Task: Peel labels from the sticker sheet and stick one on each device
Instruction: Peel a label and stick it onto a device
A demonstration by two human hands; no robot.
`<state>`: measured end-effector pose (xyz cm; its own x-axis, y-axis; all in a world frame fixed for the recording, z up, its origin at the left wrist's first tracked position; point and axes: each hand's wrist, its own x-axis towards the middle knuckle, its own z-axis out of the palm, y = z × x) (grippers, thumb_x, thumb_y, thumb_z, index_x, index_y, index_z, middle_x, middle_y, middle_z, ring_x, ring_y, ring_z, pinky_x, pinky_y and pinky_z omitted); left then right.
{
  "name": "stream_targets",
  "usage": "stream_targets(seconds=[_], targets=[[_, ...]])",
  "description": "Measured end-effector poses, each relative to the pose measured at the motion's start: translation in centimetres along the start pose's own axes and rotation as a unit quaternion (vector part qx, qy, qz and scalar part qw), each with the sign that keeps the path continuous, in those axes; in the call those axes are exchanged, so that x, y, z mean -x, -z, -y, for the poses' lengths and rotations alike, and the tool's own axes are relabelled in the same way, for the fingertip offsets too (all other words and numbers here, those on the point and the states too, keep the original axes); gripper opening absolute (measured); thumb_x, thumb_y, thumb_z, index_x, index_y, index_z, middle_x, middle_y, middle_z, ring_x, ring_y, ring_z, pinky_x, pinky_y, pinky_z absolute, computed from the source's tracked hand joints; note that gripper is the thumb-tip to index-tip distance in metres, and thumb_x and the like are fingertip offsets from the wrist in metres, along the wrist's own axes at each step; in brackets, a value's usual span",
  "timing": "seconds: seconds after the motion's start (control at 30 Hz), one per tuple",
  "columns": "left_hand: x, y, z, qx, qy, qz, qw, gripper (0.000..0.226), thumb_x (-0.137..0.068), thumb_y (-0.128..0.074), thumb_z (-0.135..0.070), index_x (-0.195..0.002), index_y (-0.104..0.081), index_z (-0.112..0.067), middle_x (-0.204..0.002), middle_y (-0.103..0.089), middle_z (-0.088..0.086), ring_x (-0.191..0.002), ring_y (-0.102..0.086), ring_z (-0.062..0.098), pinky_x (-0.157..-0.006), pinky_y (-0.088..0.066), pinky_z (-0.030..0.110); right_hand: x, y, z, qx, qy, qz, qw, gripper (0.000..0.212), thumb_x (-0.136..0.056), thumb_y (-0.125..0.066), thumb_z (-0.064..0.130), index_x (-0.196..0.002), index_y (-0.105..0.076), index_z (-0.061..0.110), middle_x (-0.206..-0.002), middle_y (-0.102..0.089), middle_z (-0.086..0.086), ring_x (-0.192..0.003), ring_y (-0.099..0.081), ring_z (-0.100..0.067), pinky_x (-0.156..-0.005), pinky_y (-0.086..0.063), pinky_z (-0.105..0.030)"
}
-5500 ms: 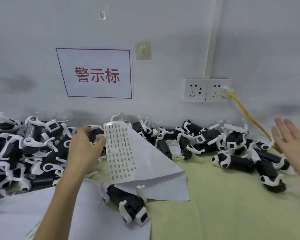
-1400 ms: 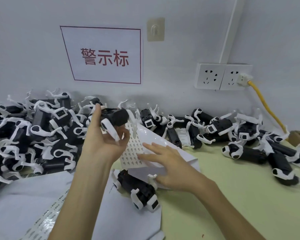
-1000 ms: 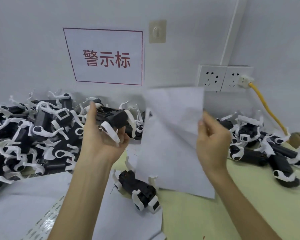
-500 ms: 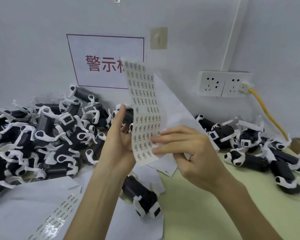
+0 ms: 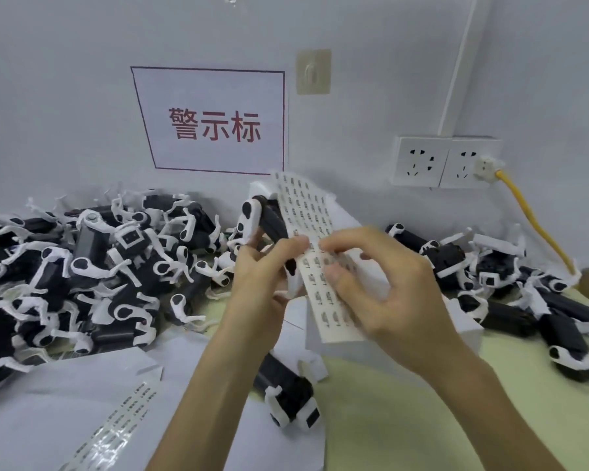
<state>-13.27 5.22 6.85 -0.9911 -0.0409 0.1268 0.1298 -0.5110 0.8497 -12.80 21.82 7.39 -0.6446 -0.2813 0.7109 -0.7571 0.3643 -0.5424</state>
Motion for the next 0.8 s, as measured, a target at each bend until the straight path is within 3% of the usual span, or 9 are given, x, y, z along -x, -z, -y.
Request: stream_targets(seconds=[0.1, 0.23, 0.37, 0.43, 0.53, 0.63, 0.73, 0.8], targets=[[0.1, -0.6, 0.9, -0.04, -0.031, 0.001, 0.999, 0.037, -0.074, -0.079, -0.018, -0.108, -0.065, -0.023, -0.103, -0.077, 0.014, -0.089, -0.076, 0.028, -0.077, -0.06, 0.046, -0.1, -0.4, 0.2, -0.011, -0.022, -0.03, 0.999, 0.022, -0.094, -0.066, 0.028, -0.116, -0.07, 0.026, -0.107, -0.062, 0.013, -0.103, -0.062, -0.012, -0.083, -0.043, -0.012], [0.4, -0.6, 1.3, -0.056, -0.06, 0.057, 0.995, 0.041, -0.082, -0.079, -0.026, -0.116, -0.065, -0.007, -0.096, -0.077, 0.013, -0.085, -0.076, 0.027, -0.069, -0.06, 0.034, -0.3, 0.0, 0.4, -0.043, -0.064, -0.046, 0.996, 0.032, -0.089, -0.068, 0.036, -0.121, -0.071, 0.028, -0.109, -0.06, 0.01, -0.098, -0.062, -0.013, -0.077, -0.047, -0.013], [0.5, 0.0, 0.8, -0.077, -0.076, 0.124, 0.986, 0.032, -0.074, -0.074, -0.024, -0.106, -0.076, -0.02, -0.1, -0.078, 0.01, -0.092, -0.077, 0.027, -0.075, -0.062, 0.036, -0.4, 0.8, 0.5, -0.048, -0.066, -0.039, 0.996, 0.031, -0.085, -0.074, 0.037, -0.115, -0.074, 0.031, -0.106, -0.062, 0.014, -0.092, -0.063, -0.014, -0.069, -0.049, -0.015], [0.6, 0.0, 0.4, -0.095, -0.092, 0.129, 0.983, 0.036, -0.075, -0.076, -0.02, -0.111, -0.076, -0.014, -0.107, -0.076, 0.017, -0.099, -0.075, 0.036, -0.083, -0.061, 0.051, -0.4, 1.0, 0.3, -0.053, -0.065, -0.032, 0.996, 0.027, -0.087, -0.078, 0.031, -0.113, -0.075, 0.031, -0.105, -0.063, 0.013, -0.09, -0.064, -0.014, -0.067, -0.048, -0.015], [0.8, -0.5, 0.1, -0.121, -0.103, 0.058, 0.986, 0.062, -0.067, -0.083, -0.027, -0.119, -0.066, 0.001, -0.113, -0.071, 0.028, -0.105, -0.069, 0.05, -0.092, -0.044, 0.08, -0.4, 1.1, 0.0, -0.055, -0.06, -0.036, 0.996, 0.023, -0.089, -0.078, 0.024, -0.112, -0.076, 0.025, -0.105, -0.066, 0.01, -0.094, -0.066, -0.014, -0.069, -0.048, -0.014], [1.1, -1.0, 0.3, -0.118, -0.113, 0.045, 0.986, 0.068, -0.063, -0.086, -0.033, -0.118, -0.064, 0.001, -0.113, -0.068, 0.034, -0.104, -0.067, 0.055, -0.086, -0.036, 0.088, -0.4, 1.0, -0.1, -0.045, -0.046, -0.059, 0.996, 0.021, -0.088, -0.077, 0.032, -0.108, -0.077, 0.023, -0.11, -0.069, 0.013, -0.11, -0.065, -0.011, -0.082, -0.054, -0.024], [1.1, -1.4, 0.6, -0.108, -0.129, 0.021, 0.986, 0.064, -0.064, -0.086, -0.037, -0.11, -0.065, 0.003, -0.101, -0.065, 0.04, -0.093, -0.066, 0.06, -0.076, -0.046, 0.082, -0.4, 0.8, 0.2, -0.069, -0.07, -0.061, 0.993, 0.027, -0.085, -0.077, 0.04, -0.105, -0.077, 0.023, -0.11, -0.073, 0.015, -0.11, -0.067, -0.003, -0.081, -0.057, -0.022], [0.8, -1.1, 0.9, -0.116, -0.154, 0.045, 0.98, 0.033, -0.068, -0.084, -0.033, -0.093, -0.075, -0.012, -0.082, -0.071, 0.026, -0.08, -0.072, 0.047, -0.067, -0.059, 0.055, -0.4, 0.8, 0.4, -0.088, -0.087, -0.061, 0.99, 0.026, -0.082, -0.078, 0.04, -0.103, -0.077, 0.024, -0.103, -0.074, 0.016, -0.098, -0.071, 0.001, -0.068, -0.055, -0.015]])
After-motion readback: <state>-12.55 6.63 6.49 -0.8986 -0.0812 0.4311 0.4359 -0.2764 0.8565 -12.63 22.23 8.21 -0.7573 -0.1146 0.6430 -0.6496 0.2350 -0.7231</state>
